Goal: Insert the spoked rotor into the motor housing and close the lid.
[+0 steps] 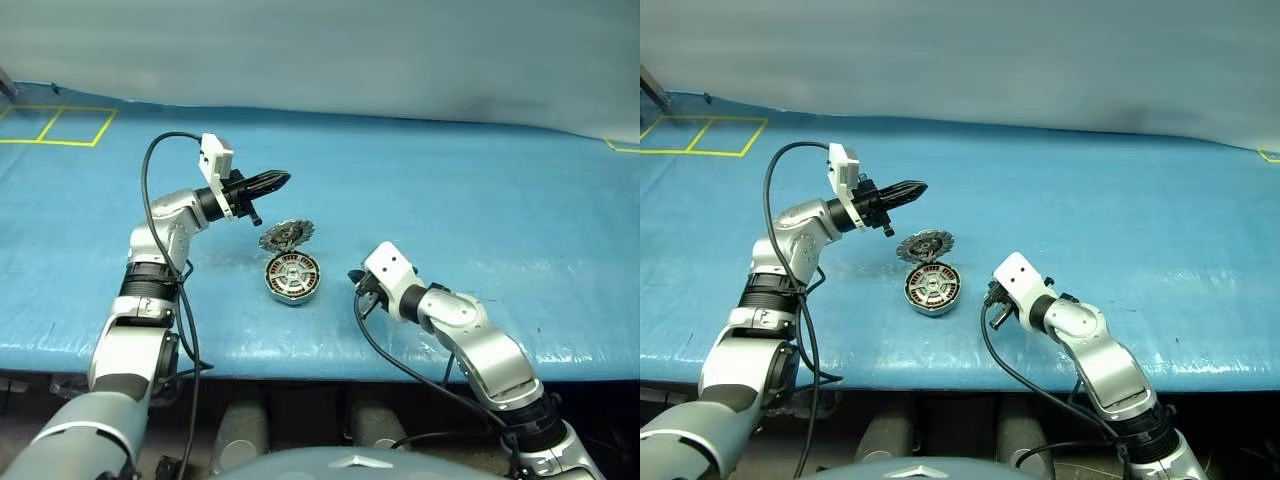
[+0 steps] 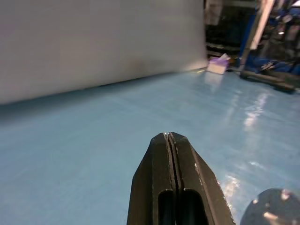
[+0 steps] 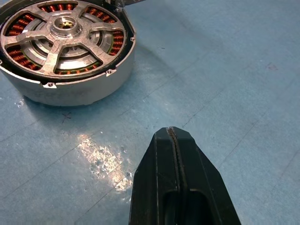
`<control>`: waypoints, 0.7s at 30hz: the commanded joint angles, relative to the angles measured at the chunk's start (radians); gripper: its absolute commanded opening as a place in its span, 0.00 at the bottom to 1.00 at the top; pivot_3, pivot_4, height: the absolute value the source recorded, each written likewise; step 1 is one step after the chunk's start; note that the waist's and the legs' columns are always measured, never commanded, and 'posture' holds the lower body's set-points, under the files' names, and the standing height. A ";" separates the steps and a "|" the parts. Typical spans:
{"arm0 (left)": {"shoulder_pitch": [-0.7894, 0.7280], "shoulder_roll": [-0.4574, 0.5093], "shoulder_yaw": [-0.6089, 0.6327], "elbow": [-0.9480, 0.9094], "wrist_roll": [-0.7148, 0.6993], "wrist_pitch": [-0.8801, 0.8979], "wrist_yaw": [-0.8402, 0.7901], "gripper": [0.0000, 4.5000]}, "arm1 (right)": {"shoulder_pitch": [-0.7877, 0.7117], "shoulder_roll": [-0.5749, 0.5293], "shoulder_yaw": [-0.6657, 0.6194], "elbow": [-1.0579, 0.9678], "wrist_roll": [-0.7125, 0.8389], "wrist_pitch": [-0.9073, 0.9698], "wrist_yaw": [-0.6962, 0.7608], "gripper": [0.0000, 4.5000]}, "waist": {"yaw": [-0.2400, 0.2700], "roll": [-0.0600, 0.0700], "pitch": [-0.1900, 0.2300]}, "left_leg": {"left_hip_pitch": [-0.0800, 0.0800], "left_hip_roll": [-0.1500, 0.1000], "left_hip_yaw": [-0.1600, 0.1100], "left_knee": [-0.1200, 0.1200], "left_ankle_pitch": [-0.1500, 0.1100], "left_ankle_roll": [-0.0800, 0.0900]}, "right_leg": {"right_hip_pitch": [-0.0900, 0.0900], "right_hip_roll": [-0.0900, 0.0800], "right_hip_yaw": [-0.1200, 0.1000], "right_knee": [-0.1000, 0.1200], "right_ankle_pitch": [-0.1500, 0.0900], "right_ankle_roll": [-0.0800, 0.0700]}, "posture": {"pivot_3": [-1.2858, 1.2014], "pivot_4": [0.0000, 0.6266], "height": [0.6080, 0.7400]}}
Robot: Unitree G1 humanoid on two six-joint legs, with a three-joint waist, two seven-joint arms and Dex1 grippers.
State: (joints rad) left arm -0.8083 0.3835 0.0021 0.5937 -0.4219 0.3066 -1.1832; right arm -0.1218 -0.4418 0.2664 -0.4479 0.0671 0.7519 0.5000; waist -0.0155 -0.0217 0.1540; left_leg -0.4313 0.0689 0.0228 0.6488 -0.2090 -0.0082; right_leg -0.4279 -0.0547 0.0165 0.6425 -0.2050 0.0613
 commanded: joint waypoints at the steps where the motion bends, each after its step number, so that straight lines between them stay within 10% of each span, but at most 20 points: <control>1: -0.040 0.013 -0.042 0.053 0.034 0.024 -0.092 0.01 | 0.002 -0.003 -0.018 -0.043 0.002 -0.006 -0.010 0.00 | -0.003 0.000 0.000 | 0.000 0.000 0.000 0.000 0.000 0.000 | 0.000 0.000 0.000 0.000 0.000 0.000 | 0.52 0.24 1.00; 21: 0.113 0.034 -0.144 -0.128 0.102 0.073 -0.220 0.01 | -0.008 0.004 -0.031 -0.030 -0.003 -0.014 -0.039 0.00 | -0.003 0.000 0.000 | 0.000 0.000 0.000 0.001 0.000 0.000 | 0.000 0.000 0.001 0.001 0.000 0.000 | 0.52 0.24 1.00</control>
State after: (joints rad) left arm -0.6987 0.4050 -0.1305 0.5235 -0.3177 0.3686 -1.3931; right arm -0.1151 -0.4393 0.2597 -0.4516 0.0632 0.7512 0.4699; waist -0.0183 -0.0218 0.1541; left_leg -0.4316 0.0689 0.0224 0.6494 -0.2089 -0.0080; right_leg -0.4281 -0.0545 0.0172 0.6432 -0.2050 0.0612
